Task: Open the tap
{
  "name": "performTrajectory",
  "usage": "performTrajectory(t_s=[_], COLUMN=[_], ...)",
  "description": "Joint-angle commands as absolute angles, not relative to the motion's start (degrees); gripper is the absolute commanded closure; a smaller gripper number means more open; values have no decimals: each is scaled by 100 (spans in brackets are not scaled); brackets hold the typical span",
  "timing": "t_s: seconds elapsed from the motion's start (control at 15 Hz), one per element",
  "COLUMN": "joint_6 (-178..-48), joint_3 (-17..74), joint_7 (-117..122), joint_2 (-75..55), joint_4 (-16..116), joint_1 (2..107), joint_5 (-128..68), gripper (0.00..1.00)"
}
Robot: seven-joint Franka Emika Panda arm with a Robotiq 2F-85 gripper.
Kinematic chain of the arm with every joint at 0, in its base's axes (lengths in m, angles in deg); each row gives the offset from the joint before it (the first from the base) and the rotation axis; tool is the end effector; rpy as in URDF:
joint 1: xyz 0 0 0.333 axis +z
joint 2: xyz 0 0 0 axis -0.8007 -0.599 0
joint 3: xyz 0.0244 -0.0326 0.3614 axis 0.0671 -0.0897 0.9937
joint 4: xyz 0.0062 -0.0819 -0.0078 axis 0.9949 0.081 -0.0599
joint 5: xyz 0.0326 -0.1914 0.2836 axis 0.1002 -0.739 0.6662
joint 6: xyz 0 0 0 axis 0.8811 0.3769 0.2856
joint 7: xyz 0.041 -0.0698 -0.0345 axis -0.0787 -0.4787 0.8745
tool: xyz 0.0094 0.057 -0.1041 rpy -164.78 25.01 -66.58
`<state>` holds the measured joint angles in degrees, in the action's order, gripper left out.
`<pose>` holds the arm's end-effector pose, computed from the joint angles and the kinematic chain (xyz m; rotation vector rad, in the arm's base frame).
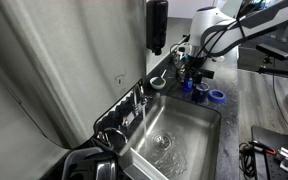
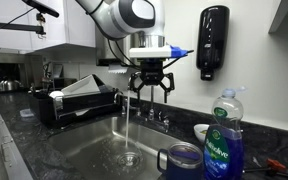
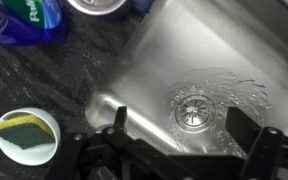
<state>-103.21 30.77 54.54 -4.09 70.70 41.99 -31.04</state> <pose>0.5464 -0.1262 0.4407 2.9169 0.9853 -0.0221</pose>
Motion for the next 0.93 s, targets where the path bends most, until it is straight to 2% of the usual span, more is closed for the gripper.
performTrajectory(t_s=[0.0, 0.33, 0.6, 0.87], joint_6=[-9490, -8659, -8660, -8628], joint_3=[2970, 2972, 2960, 2926], joint_7=[4755, 3883, 3286, 3434], joint_2=[290, 865, 1262, 1039], joint_4=[7452, 7551, 7718, 7477], joint_1=[4369, 4554, 4707, 4768], joint_5=[-2951, -2633, -2553, -2677], gripper=[0, 0, 0, 0])
